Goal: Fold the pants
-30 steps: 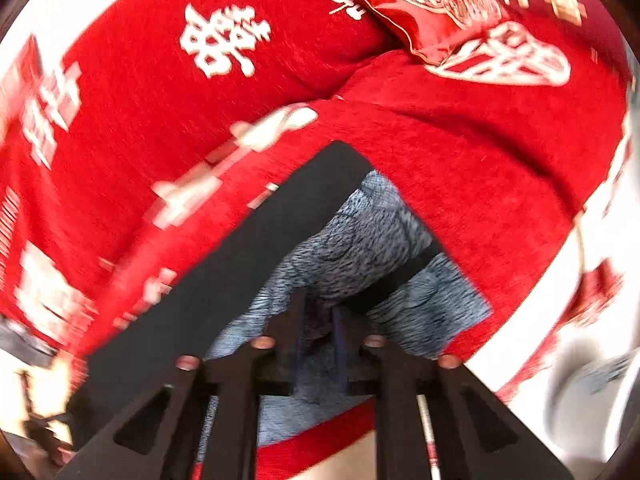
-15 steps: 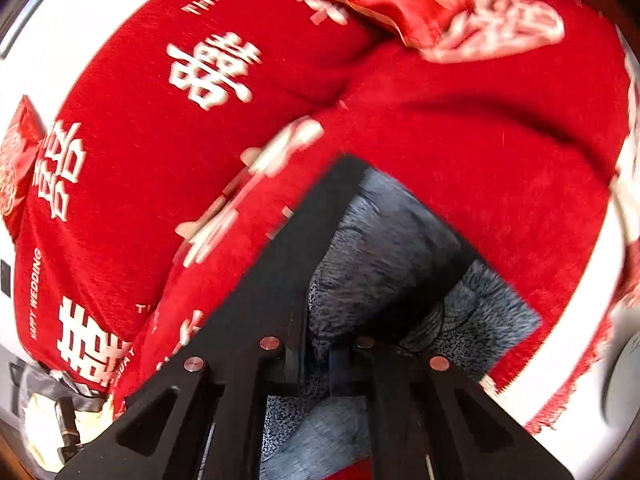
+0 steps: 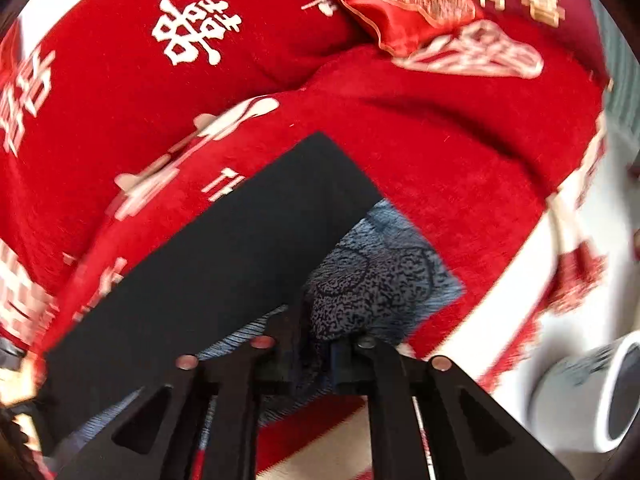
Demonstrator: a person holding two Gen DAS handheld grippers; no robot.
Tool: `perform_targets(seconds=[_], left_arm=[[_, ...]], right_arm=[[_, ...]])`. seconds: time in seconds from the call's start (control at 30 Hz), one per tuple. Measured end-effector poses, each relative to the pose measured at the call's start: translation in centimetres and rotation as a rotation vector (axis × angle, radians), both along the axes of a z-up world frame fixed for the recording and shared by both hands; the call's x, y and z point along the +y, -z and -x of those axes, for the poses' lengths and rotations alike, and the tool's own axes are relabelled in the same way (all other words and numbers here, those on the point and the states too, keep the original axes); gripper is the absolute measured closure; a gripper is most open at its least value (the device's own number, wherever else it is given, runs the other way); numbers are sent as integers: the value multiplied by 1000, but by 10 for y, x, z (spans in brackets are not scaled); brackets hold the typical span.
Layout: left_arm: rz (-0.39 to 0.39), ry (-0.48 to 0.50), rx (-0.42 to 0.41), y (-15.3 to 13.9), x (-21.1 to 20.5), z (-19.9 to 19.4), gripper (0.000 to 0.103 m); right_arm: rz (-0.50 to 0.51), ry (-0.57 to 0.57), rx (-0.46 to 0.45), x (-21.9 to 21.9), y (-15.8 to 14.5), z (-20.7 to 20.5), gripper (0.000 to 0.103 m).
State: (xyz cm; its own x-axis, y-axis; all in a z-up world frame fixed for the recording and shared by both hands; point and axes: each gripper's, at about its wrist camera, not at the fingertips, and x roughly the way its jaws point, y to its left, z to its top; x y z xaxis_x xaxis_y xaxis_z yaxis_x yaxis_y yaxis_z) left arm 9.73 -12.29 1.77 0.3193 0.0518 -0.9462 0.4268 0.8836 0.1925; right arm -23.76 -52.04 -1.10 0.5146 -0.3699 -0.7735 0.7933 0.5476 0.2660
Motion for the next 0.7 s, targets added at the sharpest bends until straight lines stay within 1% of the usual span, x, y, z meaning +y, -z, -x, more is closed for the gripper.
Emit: perform_targets(seconds=[0.03, 0.07, 0.1, 0.13, 0.17, 0.2, 0.23, 0.27, 0.3, 0.33, 0.37, 0.4, 0.43, 0.47, 0.5, 0.53, 0.57, 0.6, 0.63, 0.67, 0.7], left_arm=[[3, -6, 2, 0, 0, 0, 0], [14, -11, 6, 0, -1, 2, 0], [30, -13, 13, -2, -3, 9, 0], [51, -7, 18, -4, -7, 19, 0], [67, 8, 22, -6, -12, 30, 0], [75, 35, 26, -6, -19, 39, 0], [68, 90, 23, -7, -32, 56, 0], [60, 124, 11, -8, -39, 68, 0], [56, 157, 2, -8, -44, 76, 0], [58, 185, 2, -10, -48, 87, 0], [67, 207, 14, -10, -49, 95, 0], [72, 222, 25, -9, -49, 100, 0], [64, 234, 28, -8, -48, 105, 0], [35, 235, 16, -4, -43, 105, 0], [0, 216, 5, 2, -35, 101, 0], [2, 187, 22, 6, -24, 94, 0], [28, 156, 52, 9, -12, 87, 0], [59, 105, 86, 12, 5, 78, 0], [72, 69, 105, 15, 17, 73, 0], [82, 48, 119, 18, 28, 69, 0], [86, 29, 129, 21, 38, 67, 0]], right_arm=[[17, 48, 29, -1, -6, 5, 43], [37, 100, 46, -2, -13, 13, 22], [60, 150, 27, 0, -25, 25, 22], [67, 152, 5, 4, -34, 29, 22], [76, 125, -14, 12, -42, 28, 22], [98, 68, -19, 26, -51, 21, 22], [129, -24, -1, 47, -58, 8, 22], [144, -113, 19, 66, -61, -6, 22], [156, -240, 48, 92, -61, -25, 21], [168, -370, 93, 122, -59, -45, 21], [182, -455, 133, 145, -55, -60, 21], [202, -565, 186, 176, -48, -79, 21], [208, -614, 204, 191, -44, -88, 21], [216, -663, 218, 207, -38, -97, 21], [216, -697, 243, 218, -31, -106, 21], [213, -713, 277, 223, -23, -113, 21], [217, -712, 313, 224, -15, -118, 21], [202, -691, 320, 216, -11, -118, 21], [156, -661, 295, 203, -10, -114, 20], [136, -633, 286, 194, -9, -113, 19], [129, -582, 296, 179, -8, -106, 19]])
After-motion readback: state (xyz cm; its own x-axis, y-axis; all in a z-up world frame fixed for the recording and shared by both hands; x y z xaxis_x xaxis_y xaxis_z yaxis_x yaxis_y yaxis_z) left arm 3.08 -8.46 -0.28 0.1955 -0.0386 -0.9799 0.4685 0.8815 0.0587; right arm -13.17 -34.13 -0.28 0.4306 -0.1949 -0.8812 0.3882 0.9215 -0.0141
